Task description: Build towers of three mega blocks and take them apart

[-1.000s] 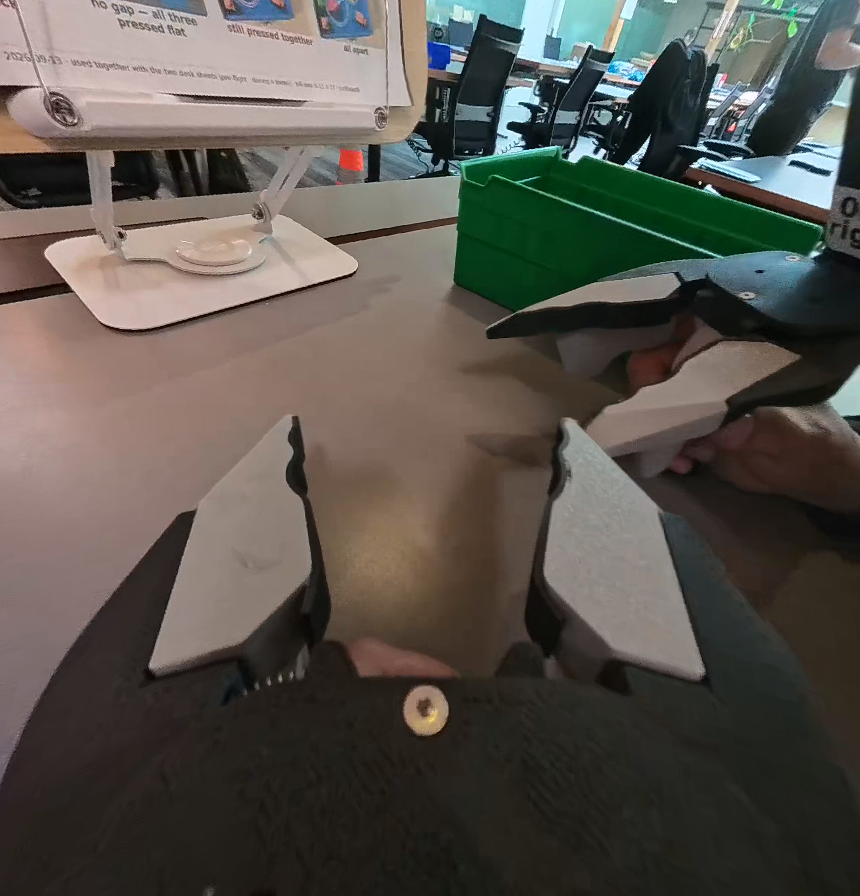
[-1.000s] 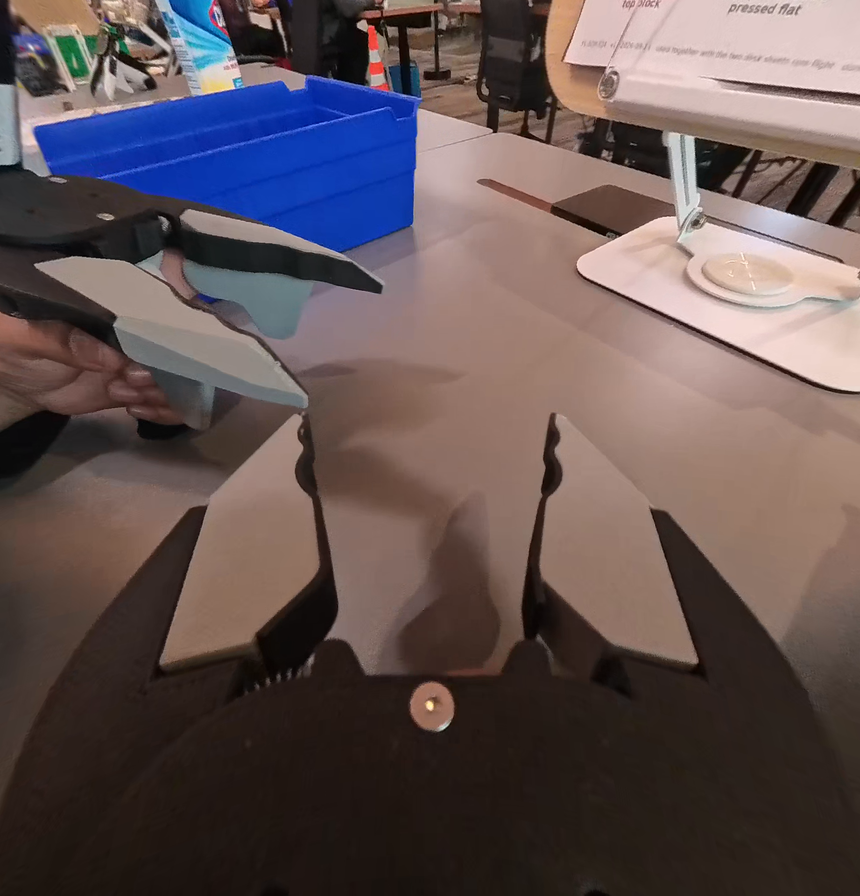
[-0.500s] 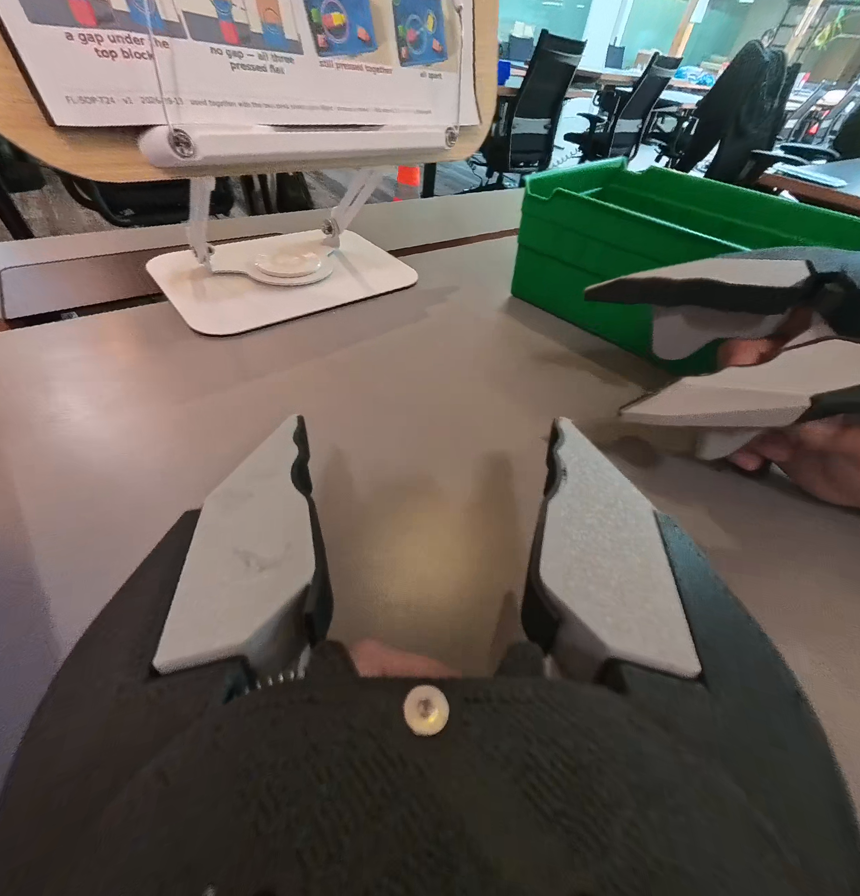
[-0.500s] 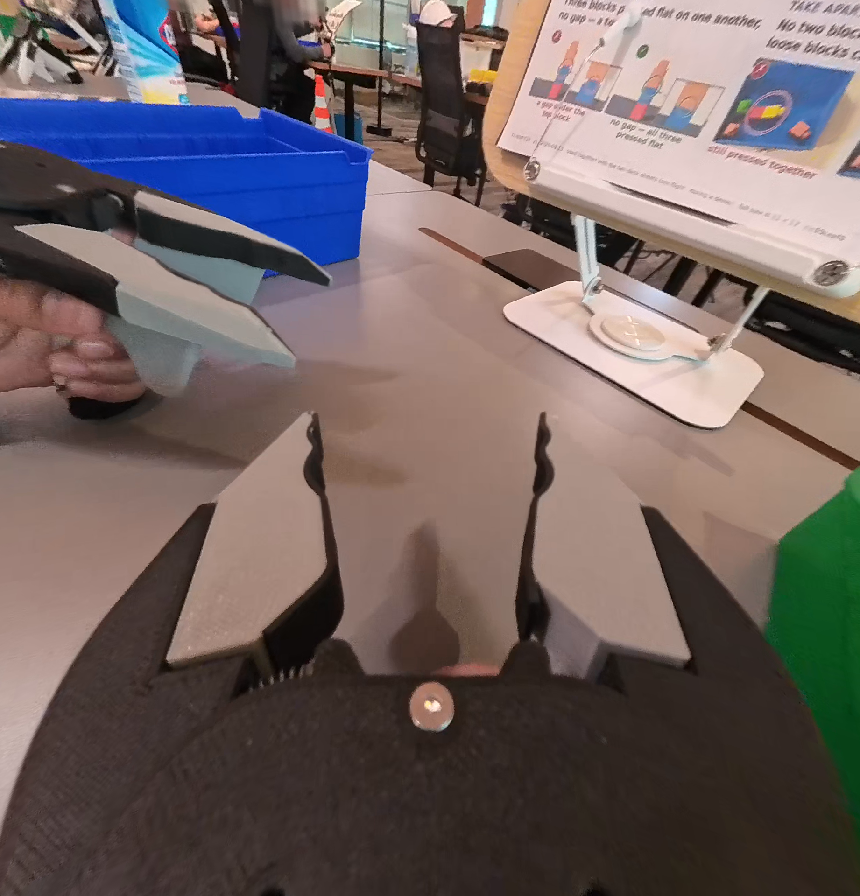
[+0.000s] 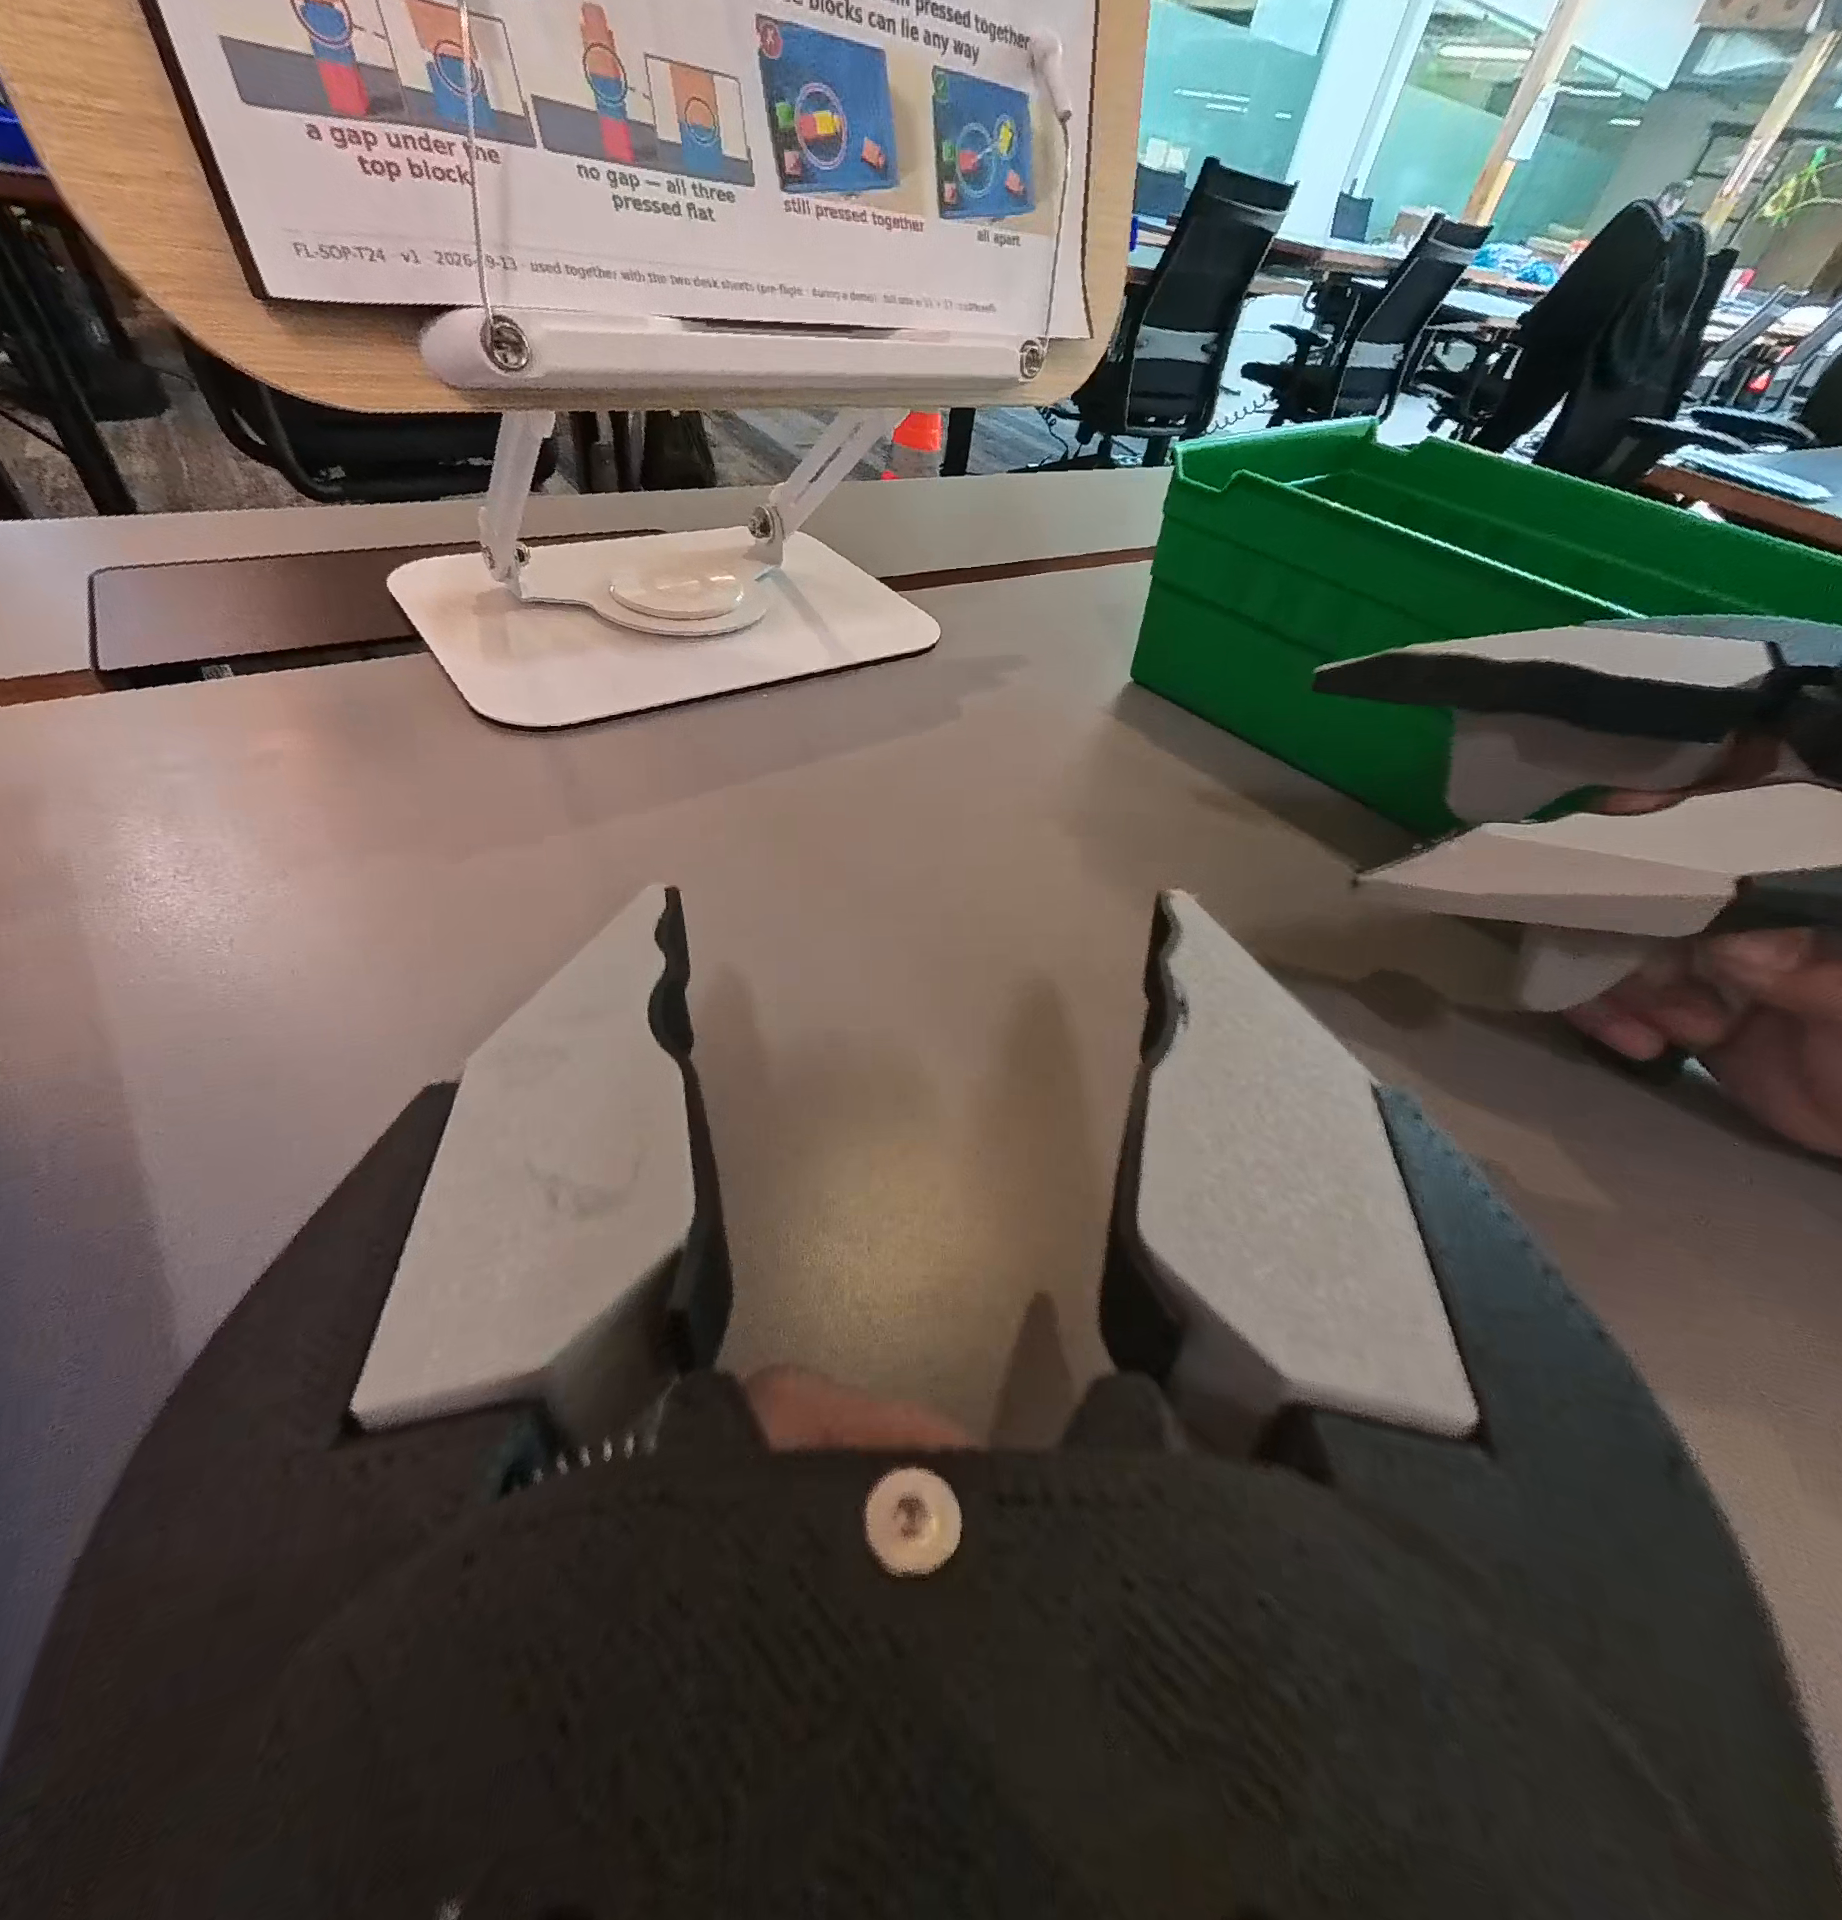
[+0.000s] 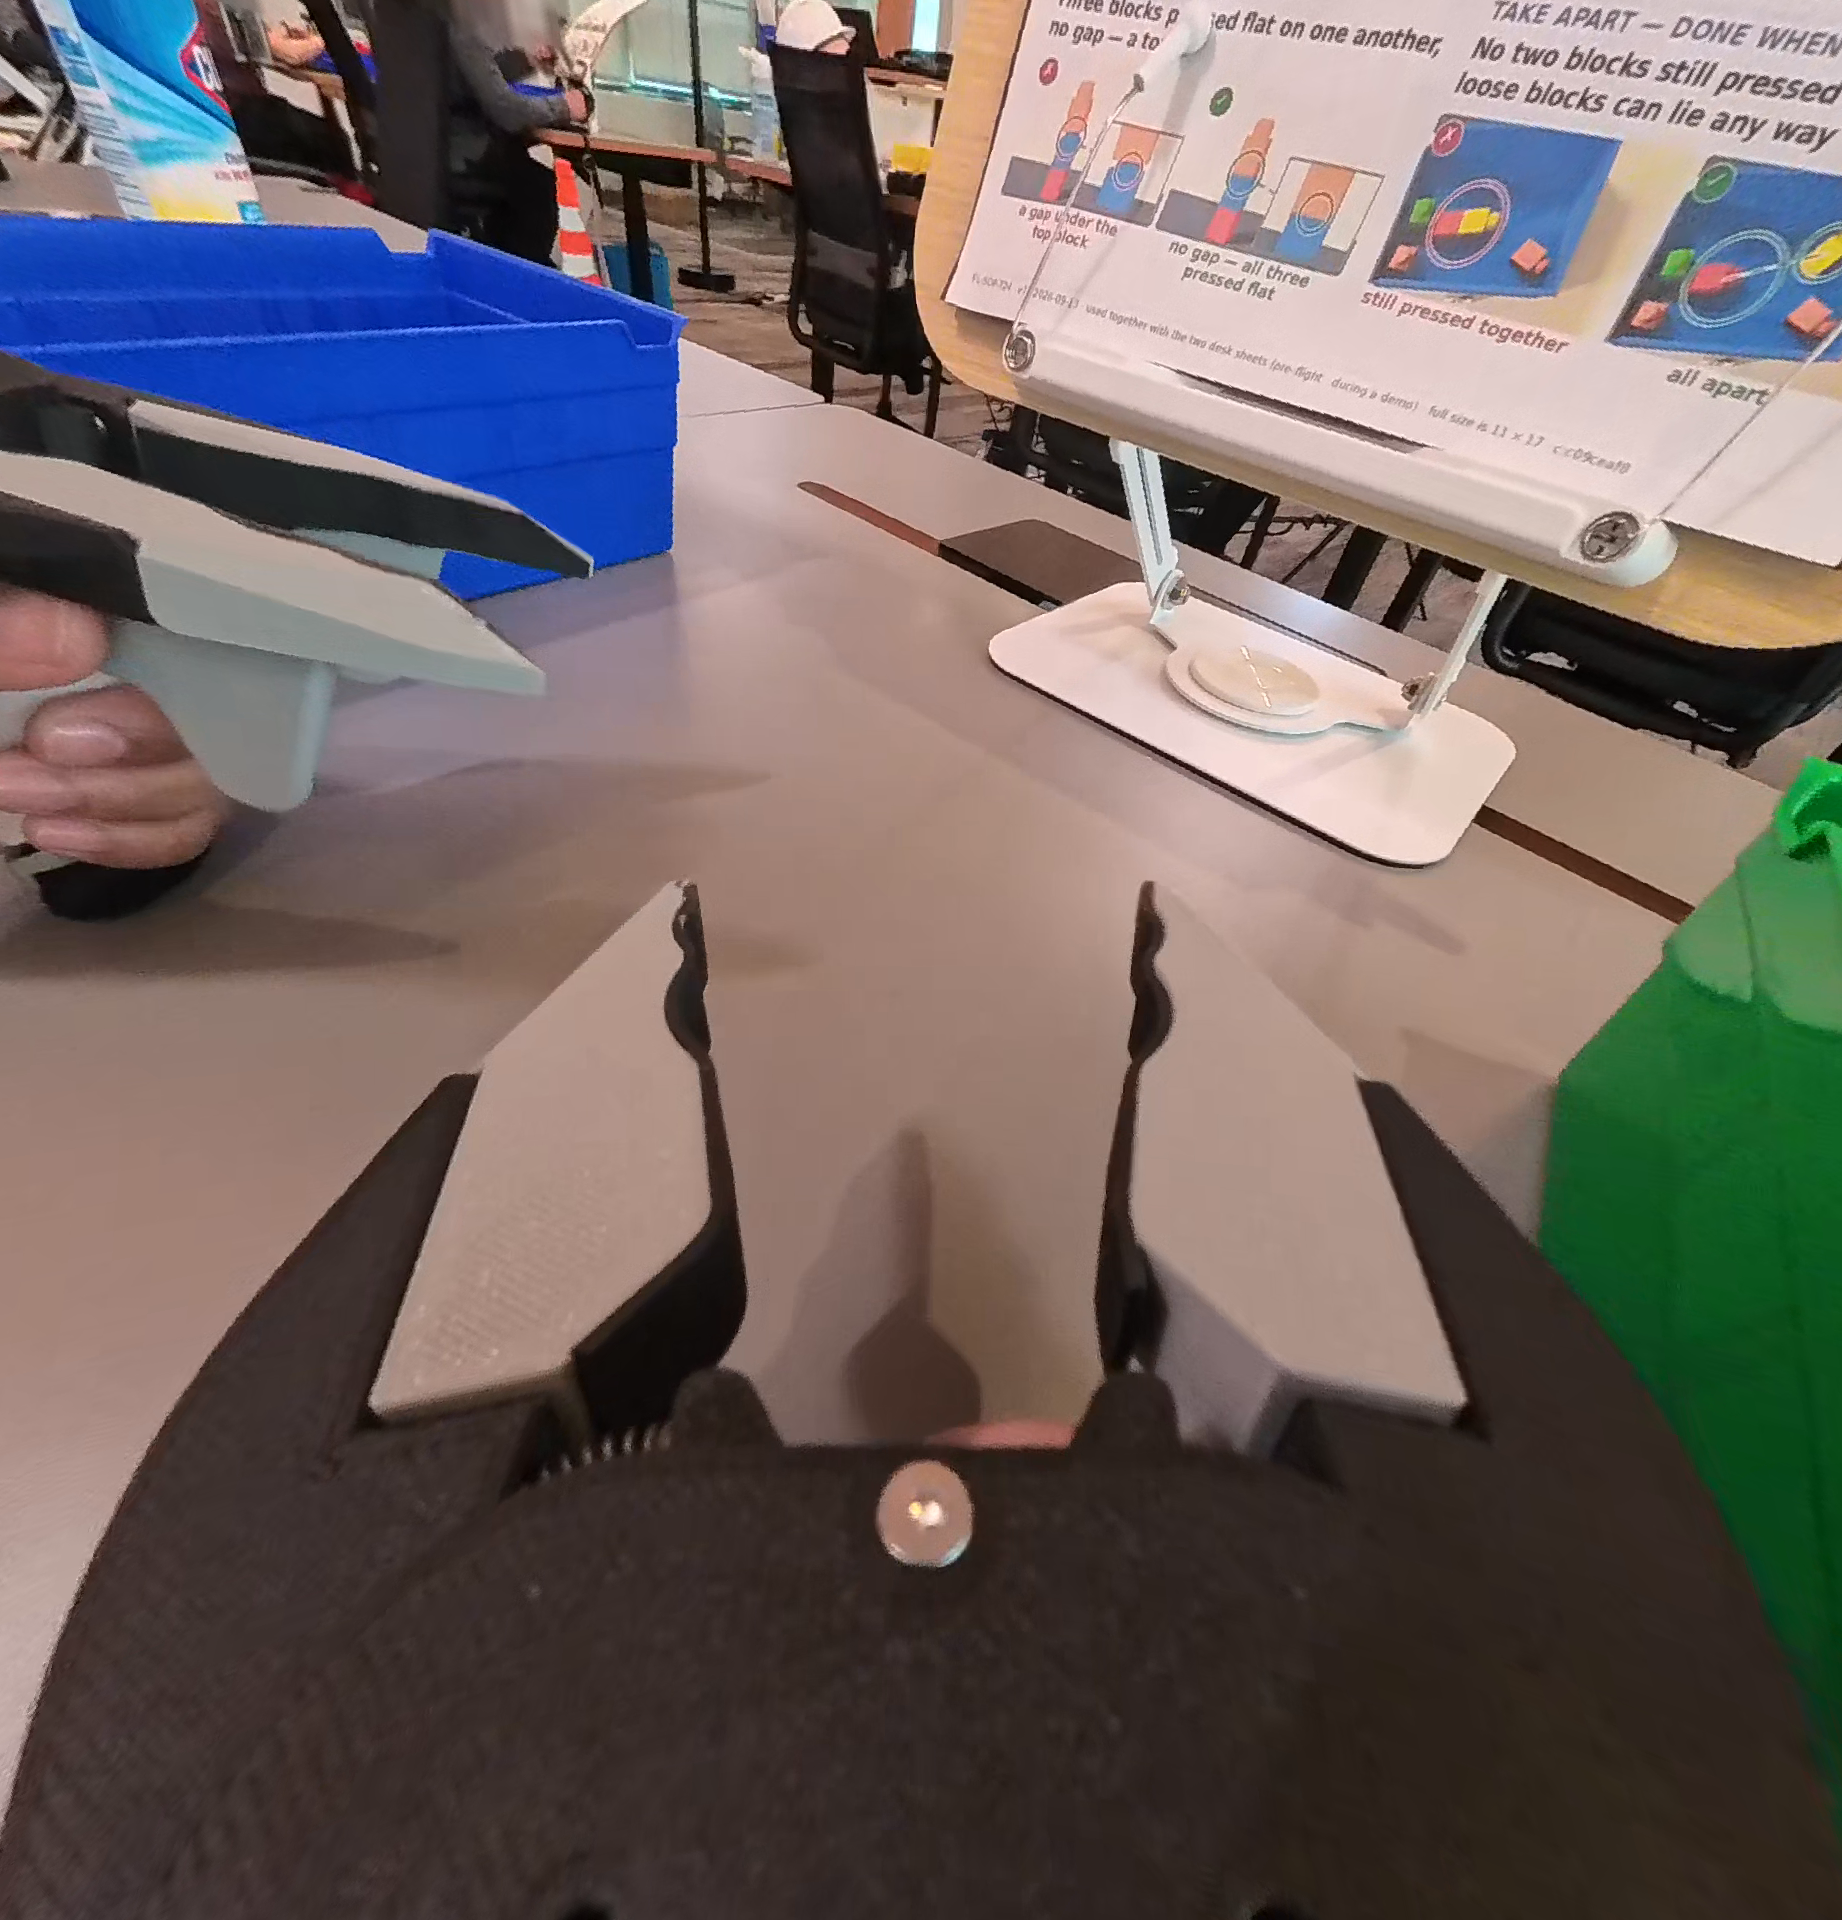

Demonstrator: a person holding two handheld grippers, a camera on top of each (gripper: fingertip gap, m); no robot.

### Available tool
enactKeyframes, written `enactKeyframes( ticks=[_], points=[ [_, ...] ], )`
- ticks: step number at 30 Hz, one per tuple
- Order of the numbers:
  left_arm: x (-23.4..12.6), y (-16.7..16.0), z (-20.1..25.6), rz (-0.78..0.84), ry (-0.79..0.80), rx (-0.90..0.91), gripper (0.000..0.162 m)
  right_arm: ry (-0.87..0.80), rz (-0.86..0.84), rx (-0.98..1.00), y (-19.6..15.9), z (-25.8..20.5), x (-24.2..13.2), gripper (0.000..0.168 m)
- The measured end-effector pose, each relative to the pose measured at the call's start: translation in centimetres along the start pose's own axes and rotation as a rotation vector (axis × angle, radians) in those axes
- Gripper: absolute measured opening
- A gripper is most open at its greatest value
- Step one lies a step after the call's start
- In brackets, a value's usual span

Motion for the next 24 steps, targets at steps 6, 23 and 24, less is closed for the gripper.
enactKeyframes(
  ticks=[6, 23, 24],
  points=[
    [0.1, -0.1, 0.7, -0.024, 0.001, 0.066, 0.087, 0.070, -0.010, 0.038, 0.0, -0.3, 0.2, 0.080],
    [0.1, -0.3, 1.0, -0.061, 0.002, 0.102, 0.087, 0.155, -0.044, 0.091, -0.2, -0.7, 0.0, 0.079],
    [0.0, -0.3, 0.9, -0.062, 0.005, 0.098, 0.087, 0.156, -0.046, 0.093, -0.2, -0.7, 0.0, 0.079]
  ],
)
Point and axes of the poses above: each gripper's, where its closed fingertips meet, x out along the fingers, y out of its top, z = x × y across the jaws, the point moved 10 cm from there along -x, back along the fingers, and after that the axes turned 7 degrees about -z, right-handed, at the moved point
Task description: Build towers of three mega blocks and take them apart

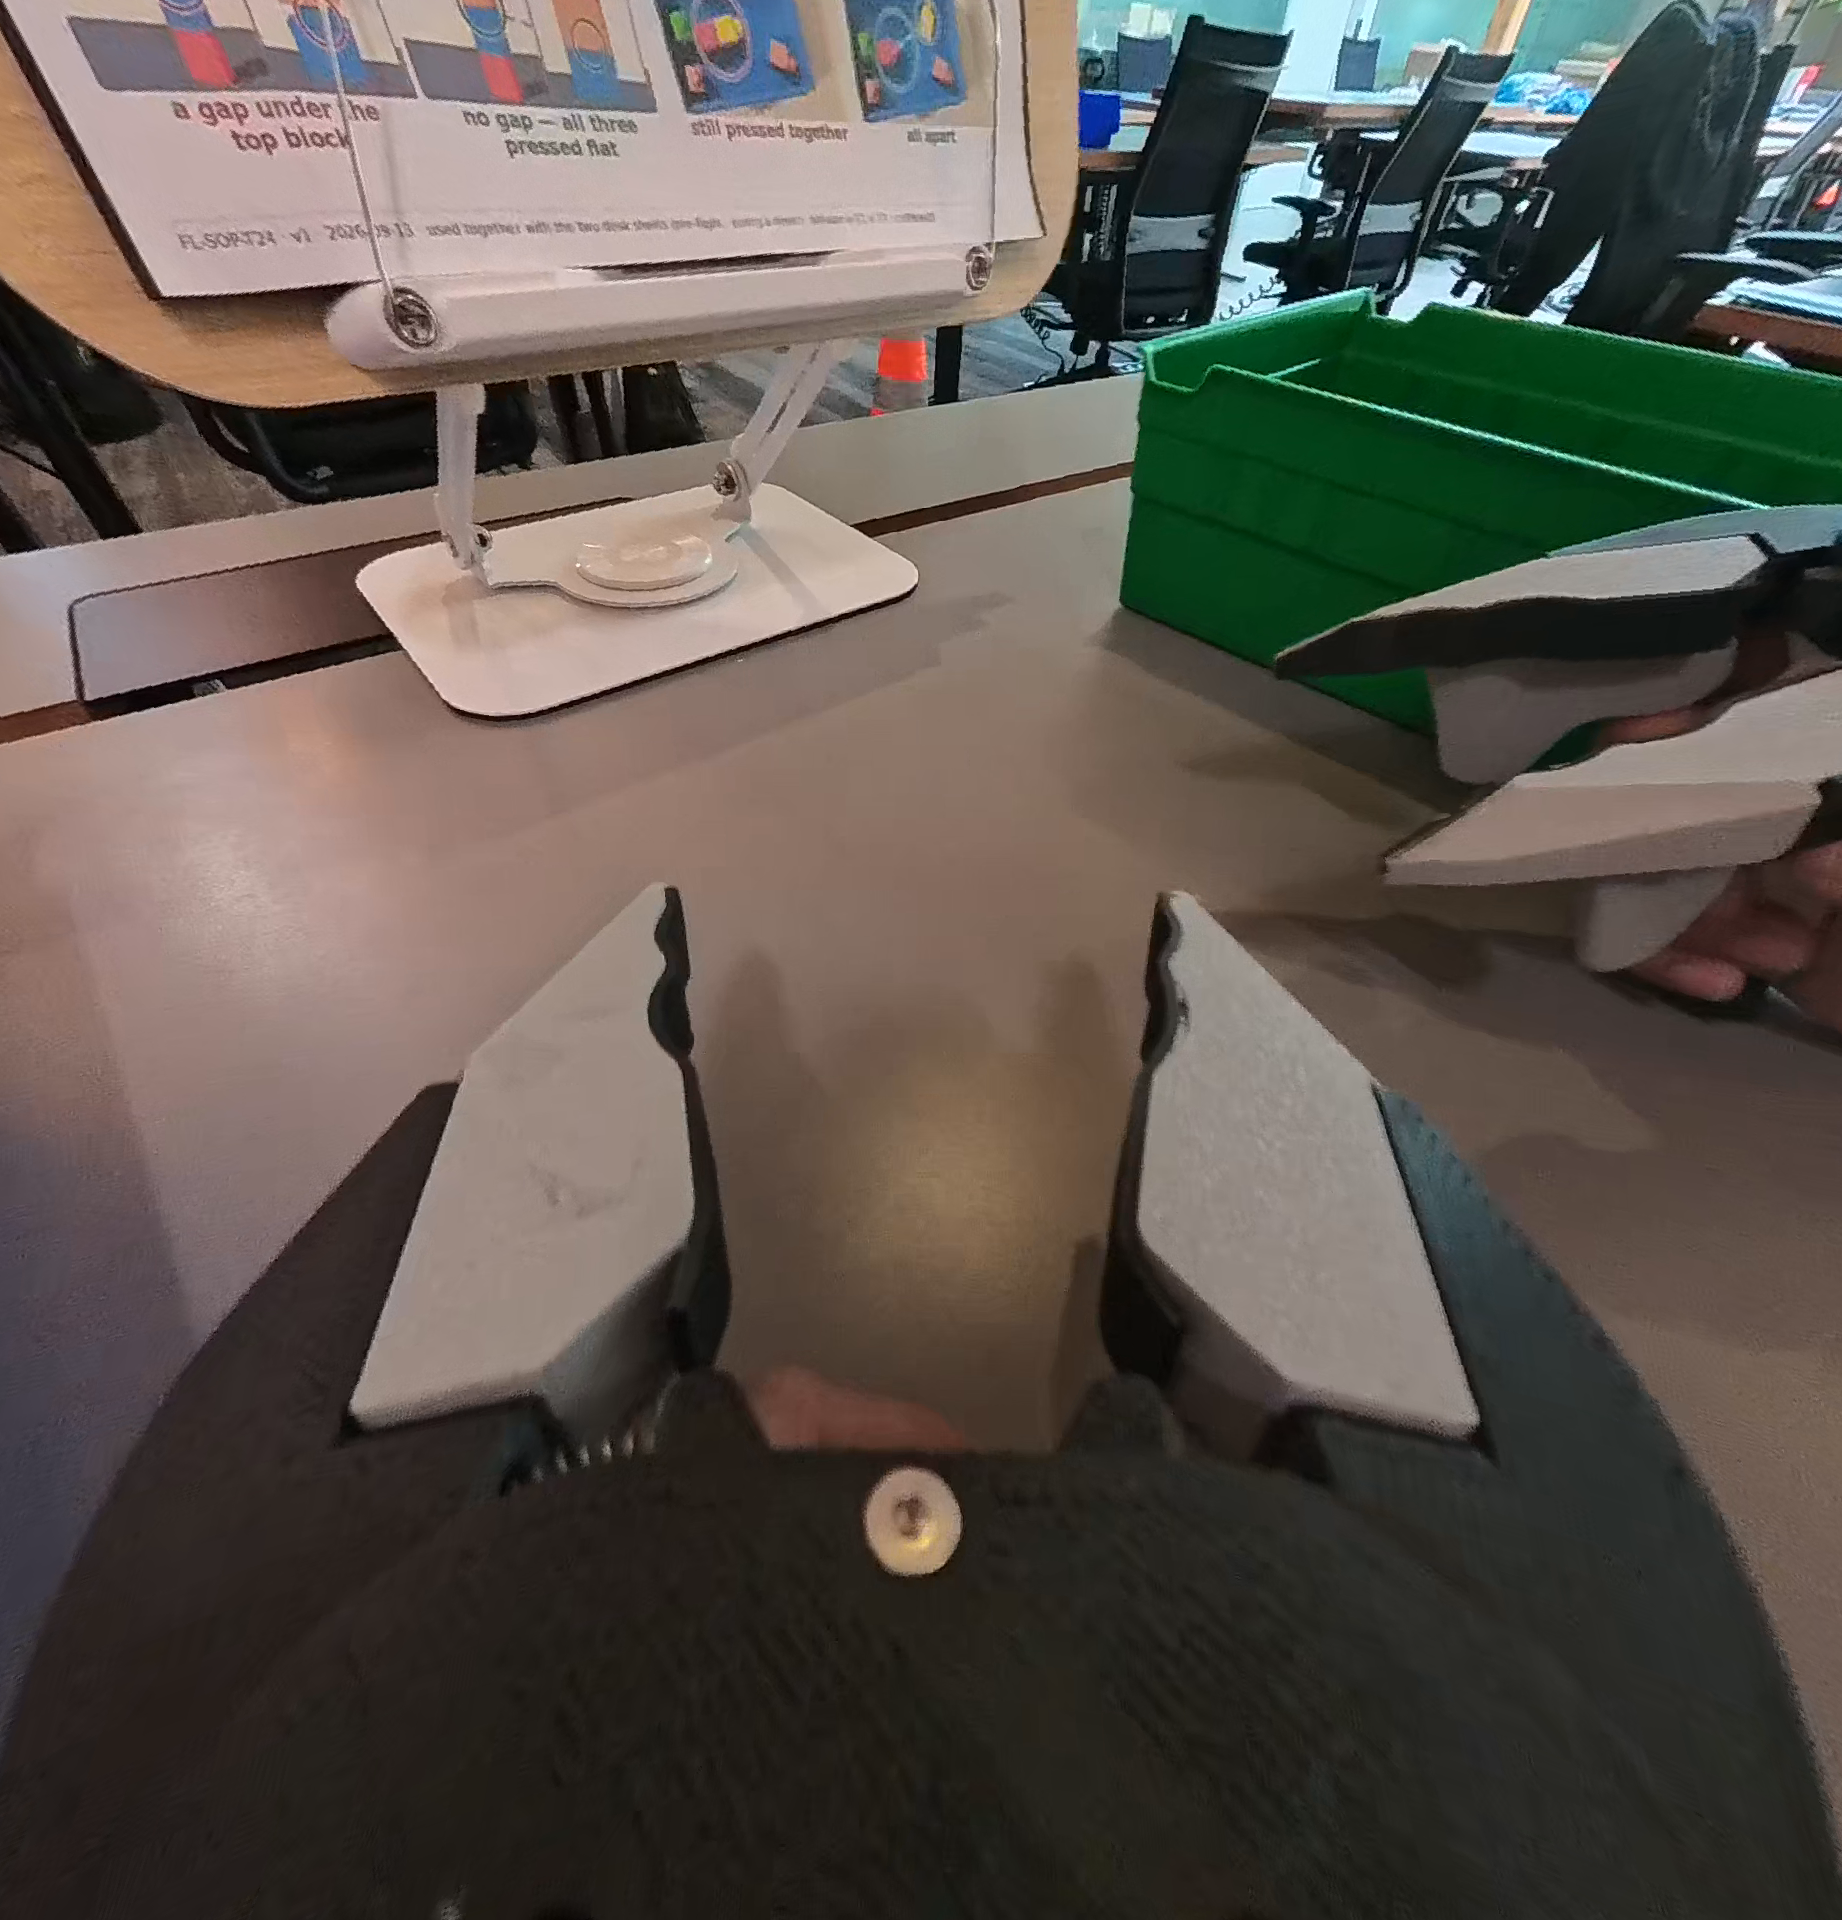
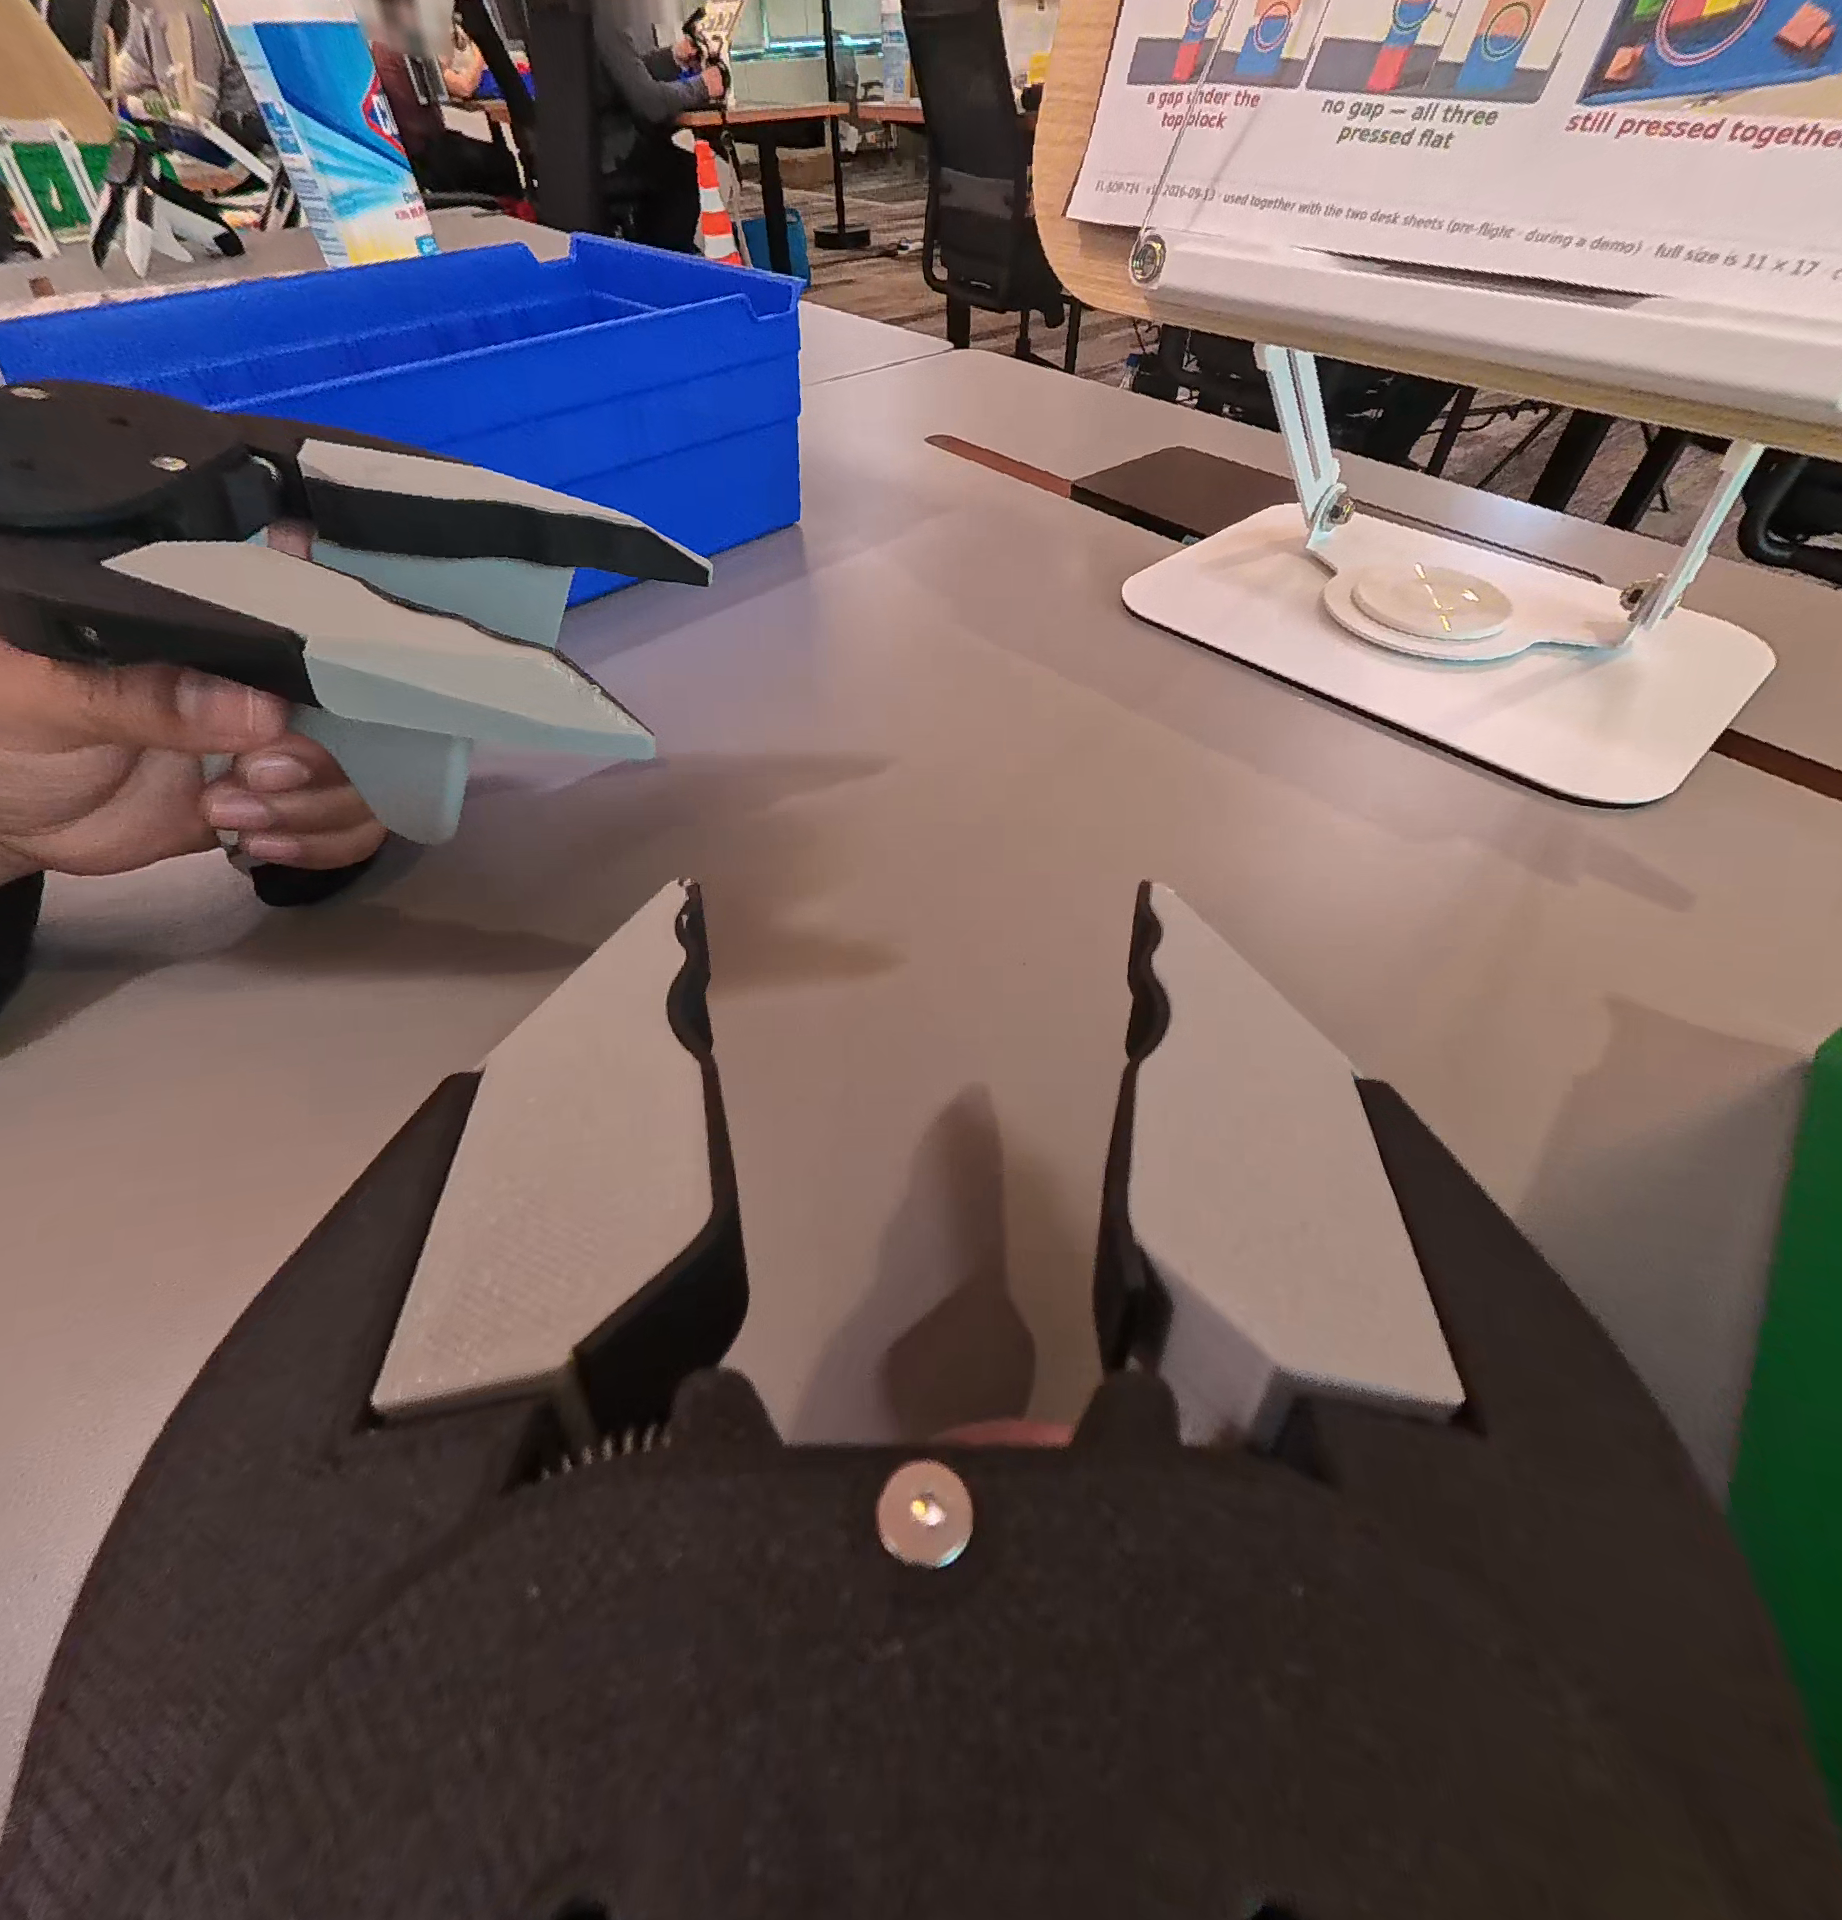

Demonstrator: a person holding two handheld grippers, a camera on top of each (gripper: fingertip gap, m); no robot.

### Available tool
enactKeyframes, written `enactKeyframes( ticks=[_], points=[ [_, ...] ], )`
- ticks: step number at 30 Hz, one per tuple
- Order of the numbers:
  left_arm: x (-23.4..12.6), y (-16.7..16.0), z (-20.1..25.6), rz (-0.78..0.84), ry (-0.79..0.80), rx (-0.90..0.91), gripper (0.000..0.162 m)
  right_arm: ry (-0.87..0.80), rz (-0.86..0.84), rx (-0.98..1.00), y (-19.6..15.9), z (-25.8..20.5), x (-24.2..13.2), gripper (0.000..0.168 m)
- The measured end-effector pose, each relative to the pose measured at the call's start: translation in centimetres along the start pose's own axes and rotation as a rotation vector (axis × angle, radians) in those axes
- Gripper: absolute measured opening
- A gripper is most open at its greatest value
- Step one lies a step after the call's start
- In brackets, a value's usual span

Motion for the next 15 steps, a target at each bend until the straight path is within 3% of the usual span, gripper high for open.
enactKeyframes(
  ticks=[15],
  points=[
    [-0.90, -0.54, -0.10, -0.047, 0.108, -0.038, 0.085, -0.018, 0.032, 0.047, -0.04, 0.24, -0.58, 0.077]
  ],
)
Point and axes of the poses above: each gripper's, where its closed fingertips meet, x out along the fingers, y out of its top, z = x × y across the jaws, the point moved 10 cm from there along -x, back along the fingers, and after that the axes turned 7 degrees about -z, right-handed, at the moved point
